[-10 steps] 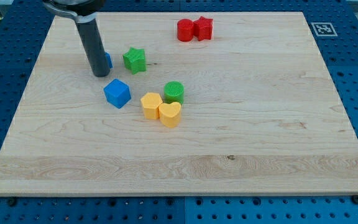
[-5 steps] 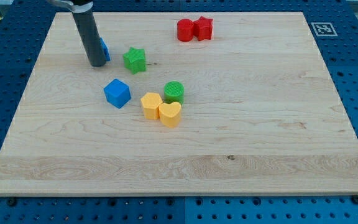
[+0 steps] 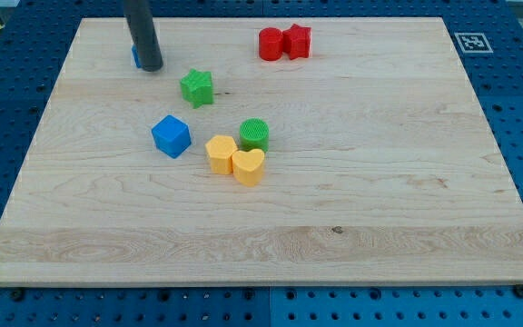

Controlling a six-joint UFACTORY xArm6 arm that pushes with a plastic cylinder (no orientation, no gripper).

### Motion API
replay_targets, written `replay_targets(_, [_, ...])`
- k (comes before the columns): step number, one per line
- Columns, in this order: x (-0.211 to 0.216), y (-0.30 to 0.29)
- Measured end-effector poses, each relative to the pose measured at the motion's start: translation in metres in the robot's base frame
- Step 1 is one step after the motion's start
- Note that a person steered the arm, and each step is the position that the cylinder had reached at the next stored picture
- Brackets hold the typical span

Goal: Separate the triangle from the blue cube

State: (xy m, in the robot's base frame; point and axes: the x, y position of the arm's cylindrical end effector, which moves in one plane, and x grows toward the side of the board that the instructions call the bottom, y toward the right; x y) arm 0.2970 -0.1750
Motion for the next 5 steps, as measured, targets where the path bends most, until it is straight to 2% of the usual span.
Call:
replay_targets(3, [-0.027,-0.013])
replay_targets(4, [-0.022,-0.013])
replay_targets(5, [0.004,-0.013])
